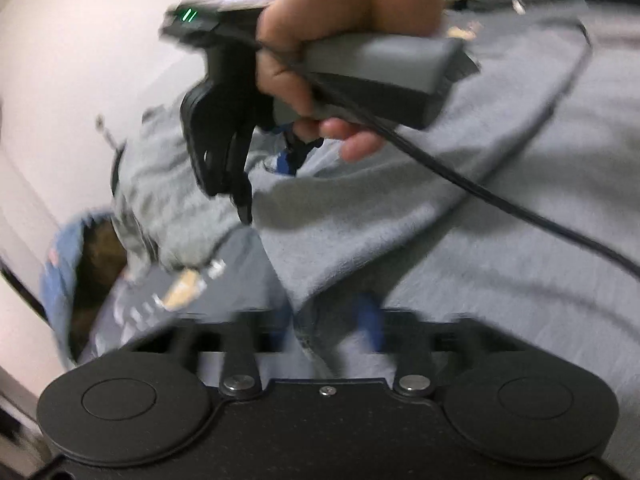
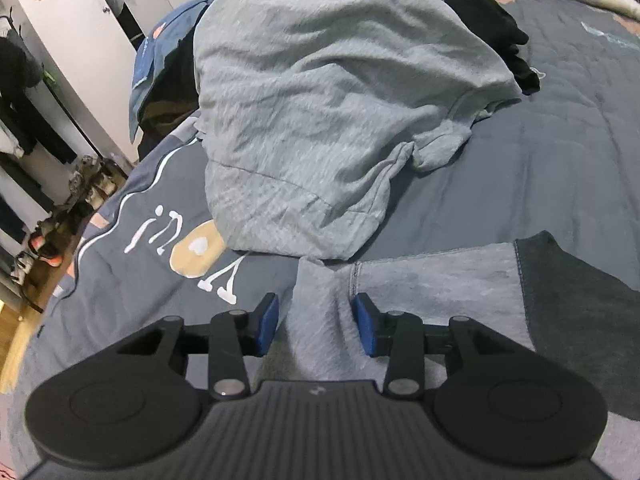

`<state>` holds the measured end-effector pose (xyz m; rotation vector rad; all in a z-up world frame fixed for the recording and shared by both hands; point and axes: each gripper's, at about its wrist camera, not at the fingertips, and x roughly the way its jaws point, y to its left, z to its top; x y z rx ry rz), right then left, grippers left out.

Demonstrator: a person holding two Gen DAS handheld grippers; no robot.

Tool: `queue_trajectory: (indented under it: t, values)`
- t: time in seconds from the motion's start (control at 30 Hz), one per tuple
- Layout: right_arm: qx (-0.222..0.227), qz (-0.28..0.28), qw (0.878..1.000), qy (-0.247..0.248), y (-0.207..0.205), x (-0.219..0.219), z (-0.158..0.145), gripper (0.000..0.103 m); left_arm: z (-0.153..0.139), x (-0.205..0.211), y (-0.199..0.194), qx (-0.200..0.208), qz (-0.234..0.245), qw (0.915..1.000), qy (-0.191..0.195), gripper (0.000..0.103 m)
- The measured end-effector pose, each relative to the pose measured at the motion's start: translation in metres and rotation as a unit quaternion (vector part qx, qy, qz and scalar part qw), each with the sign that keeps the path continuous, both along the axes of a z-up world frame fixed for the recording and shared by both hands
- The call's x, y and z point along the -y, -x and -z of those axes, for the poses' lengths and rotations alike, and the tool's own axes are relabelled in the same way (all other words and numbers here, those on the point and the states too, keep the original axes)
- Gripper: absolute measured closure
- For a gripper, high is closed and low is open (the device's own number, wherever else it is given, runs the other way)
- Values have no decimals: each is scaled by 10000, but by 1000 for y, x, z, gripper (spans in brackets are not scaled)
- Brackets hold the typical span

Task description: Fold clothes

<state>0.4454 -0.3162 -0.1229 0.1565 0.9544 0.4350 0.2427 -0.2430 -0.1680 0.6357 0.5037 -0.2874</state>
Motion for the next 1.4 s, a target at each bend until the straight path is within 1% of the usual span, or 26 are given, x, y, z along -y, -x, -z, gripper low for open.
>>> queue_trajectory:
  t: [0.07, 0.1, 0.17, 0.23, 0.27, 0.3, 0.33, 0.4, 0.43, 0.47, 0.5, 0.53, 0.57, 0.6, 0.67, 0.73, 0.77, 0.87, 0.97, 1.07, 1.13, 1.2, 1.23, 1.27, 1.33, 1.4]
  values:
    - [138, -72, 9999, 12, 2, -2, -1, 84, 0, -6, -2, -8, -138, 9999, 72, 99]
    - [225, -21, 9997, -47, 2, -1, -3, 94, -2, -11, -3, -23, -209, 9997, 141, 99]
    - [389, 103, 9990, -192, 4, 3, -7, 95, -10, -23, -9, -185, -378, 9979, 490, 99]
    - [495, 364, 9970, -466, 3, 9, -6, 96, -16, -35, -12, -579, -636, 9911, 1018, 98]
    - [528, 470, 9961, -537, 3, 12, -5, 96, -16, -39, -18, -820, -732, 9872, 1156, 96]
    - [508, 513, 9963, -475, 1, 12, -1, 95, -15, -42, -24, -1007, -809, 9834, 1271, 95]
    - [495, 570, 9963, -418, -1, 13, 3, 93, -14, -43, -23, -1016, -804, 9831, 1291, 95]
    - [508, 765, 9952, -332, -3, 16, 7, 85, -13, -42, -17, -960, -629, 9869, 1132, 94]
    - [517, 859, 9944, -347, -4, 19, 8, 79, -13, -42, -12, -917, -542, 9891, 1018, 89]
    - [555, 935, 9927, -514, -3, 25, 4, 75, -16, -43, -8, -895, -497, 9902, 954, 85]
    - [652, 978, 9909, -662, 0, 30, -2, 68, -20, -46, -5, -901, -487, 9900, 967, 75]
    - [760, 999, 9890, -780, 4, 35, -9, 62, -25, -50, -2, -911, -485, 9894, 1024, 69]
    - [900, 942, 9884, -783, 9, 40, -18, 59, -29, -57, -1, -937, -508, 9868, 1223, 68]
    - [1036, 837, 9886, -699, 15, 45, -26, 56, -33, -65, 0, -973, -536, 9835, 1425, 68]
    - [1279, 665, 9882, -521, 27, 57, -41, 54, -41, -77, -1, -1088, -616, 9748, 1846, 68]
    - [1333, 746, 9878, -295, 42, 79, -47, 51, -51, -82, 2, -1021, -690, 9664, 2256, 68]
    - [1360, 786, 9874, -182, 49, 90, -51, 51, -57, -85, 3, -1002, -740, 9603, 2496, 68]
    - [1438, 927, 9851, 174, 73, 125, -60, 49, -74, -93, 4, -1084, -924, 9348, 3255, 68]
    - [1517, 1304, 9773, 700, 106, 171, -63, 47, -87, -93, 13, -1077, -1050, 9178, 3675, 68]
    - [1515, 1993, 9622, 1076, 139, 222, -58, 45, -90, -87, 29, -1068, -1222, 9060, 3909, 68]
    - [1354, 2420, 9542, 1119, 157, 255, -51, 45, -91, -84, 46, -1125, -1377, 8927, 4140, 68]
    - [1133, 2830, 9473, 991, 173, 280, -40, 45, -91, -81, 59, -1178, -1490, 8791, 4372, 67]
    - [1036, 3011, 9437, 898, 181, 290, -35, 45, -91, -77, 61, -1207, -1507, 8750, 4439, 67]
    - [971, 3183, 9398, 776, 190, 298, -30, 45, -91, -73, 62, -1240, -1486, 8752, 4434, 67]
    - [853, 3492, 9321, 445, 206, 308, -20, 45, -89, -62, 58, -1328, -1406, 8804, 4330, 67]
    - [744, 3581, 9306, 116, 215, 311, -9, 45, -89, -54, 56, -1391, -1351, 8841, 4251, 66]
